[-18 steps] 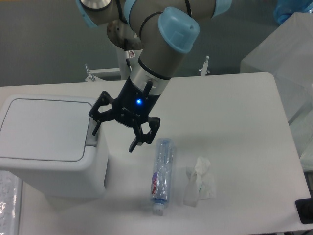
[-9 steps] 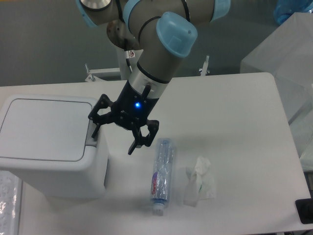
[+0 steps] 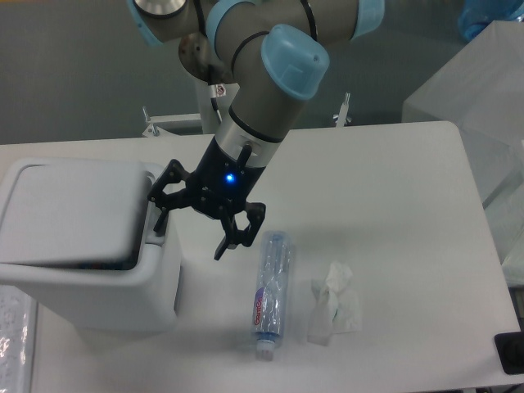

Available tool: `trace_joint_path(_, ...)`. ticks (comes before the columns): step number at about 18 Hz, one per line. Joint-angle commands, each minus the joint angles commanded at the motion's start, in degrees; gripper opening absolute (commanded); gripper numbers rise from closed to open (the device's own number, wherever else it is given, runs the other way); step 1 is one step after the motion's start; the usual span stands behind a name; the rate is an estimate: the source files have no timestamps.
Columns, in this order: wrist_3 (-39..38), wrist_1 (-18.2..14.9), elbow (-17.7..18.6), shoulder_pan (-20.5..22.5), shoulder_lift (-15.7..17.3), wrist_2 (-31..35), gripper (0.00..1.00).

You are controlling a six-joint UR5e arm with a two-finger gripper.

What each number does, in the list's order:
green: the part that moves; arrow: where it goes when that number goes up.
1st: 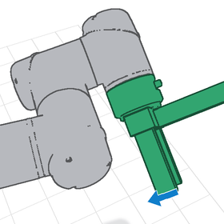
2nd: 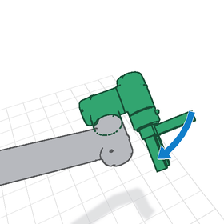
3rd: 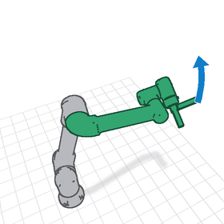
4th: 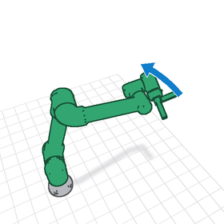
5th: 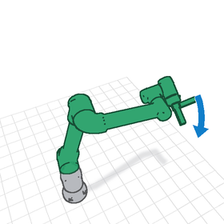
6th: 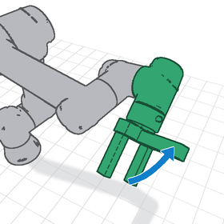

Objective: Open the trash can
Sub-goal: 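Press the gripper finger against the lid's edge to tip it open, then lift the gripper away from the opened trash can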

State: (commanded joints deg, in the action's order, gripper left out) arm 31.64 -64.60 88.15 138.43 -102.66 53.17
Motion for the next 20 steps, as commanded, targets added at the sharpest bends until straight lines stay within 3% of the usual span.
trace_joint_path(6, 0.35, 0.00, -1.23, 0.44, 0.53, 0.00, 1.00)
trace_joint_path(13, 0.61, 0.70, -4.56, 5.01, -0.08, 0.87, 1.00)
trace_joint_path(18, 8.77, 0.35, -4.31, 5.45, -3.68, 19.74, 1.00)
trace_joint_path(20, 12.63, 0.61, -4.48, 7.02, -5.79, 22.75, 1.00)
